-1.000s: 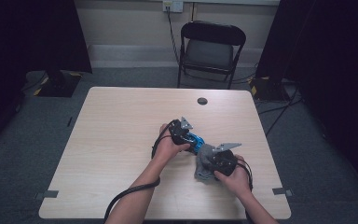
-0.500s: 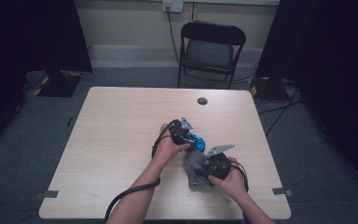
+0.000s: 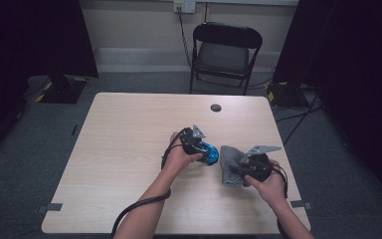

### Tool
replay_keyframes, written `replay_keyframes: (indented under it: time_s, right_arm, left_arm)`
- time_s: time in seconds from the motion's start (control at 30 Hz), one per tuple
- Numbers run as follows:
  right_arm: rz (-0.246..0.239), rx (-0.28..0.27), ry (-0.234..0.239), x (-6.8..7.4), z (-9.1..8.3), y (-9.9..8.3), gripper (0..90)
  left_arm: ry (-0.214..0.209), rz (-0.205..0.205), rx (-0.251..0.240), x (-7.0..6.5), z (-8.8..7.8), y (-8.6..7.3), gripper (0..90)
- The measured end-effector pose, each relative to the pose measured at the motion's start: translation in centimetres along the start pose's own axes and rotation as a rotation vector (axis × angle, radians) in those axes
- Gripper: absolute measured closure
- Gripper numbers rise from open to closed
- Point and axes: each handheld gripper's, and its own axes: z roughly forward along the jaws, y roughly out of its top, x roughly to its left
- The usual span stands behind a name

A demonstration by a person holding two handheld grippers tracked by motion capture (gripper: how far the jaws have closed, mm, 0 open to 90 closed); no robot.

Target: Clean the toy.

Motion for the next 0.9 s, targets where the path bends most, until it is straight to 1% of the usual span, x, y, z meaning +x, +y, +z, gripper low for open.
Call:
replay_keyframes:
  time_s: [0.1, 0.17, 0.3, 0.4, 0.53, 0.63, 0.67, 0.77, 0.83, 0.9]
  right_arm:
    - [0.011, -0.020, -0.047, -1.2, 0.1, 0.6, 74.0]
    - [0.014, -0.017, -0.080, -1.8, 0.4, 1.0, 73.9]
    - [-0.004, 0.007, -0.124, -2.6, 1.8, 1.7, 73.9]
    - [-0.016, 0.025, -0.131, -2.9, 3.0, 1.9, 73.8]
    - [-0.027, 0.068, -0.127, -3.0, 4.8, 2.0, 73.7]
    - [-0.027, 0.084, -0.105, -2.9, 5.8, 1.9, 73.4]
    - [-0.025, 0.083, -0.099, -2.8, 6.0, 1.9, 73.5]
    - [-0.056, 0.096, -0.092, -2.3, 6.2, 2.0, 73.4]
    - [-0.055, 0.104, -0.082, -2.1, 6.1, 1.9, 73.4]
    - [-0.064, 0.107, -0.073, -1.9, 6.1, 1.8, 73.4]
  left_arm:
    - [0.000, 0.000, -0.002, 0.0, 0.0, 0.0, 16.2]
    - [-0.001, -0.001, 0.000, 0.0, 0.0, 0.0, 16.1]
    - [0.001, 0.001, -0.003, -0.1, 0.0, -0.1, 16.1]
    - [0.000, 0.002, -0.002, -0.1, 0.0, 0.0, 16.2]
    - [0.000, 0.003, -0.006, -0.1, 0.0, -0.1, 16.2]
    - [0.001, 0.001, -0.004, -0.1, 0.0, 0.0, 16.1]
    - [0.001, 0.003, -0.002, -0.1, 0.0, 0.0, 16.2]
    - [0.000, 0.003, -0.003, -0.1, 0.0, 0.0, 16.2]
    - [0.000, 0.001, -0.003, -0.1, 0.0, 0.0, 16.1]
    - [0.001, 0.001, -0.002, -0.1, 0.0, 0.0, 16.1]
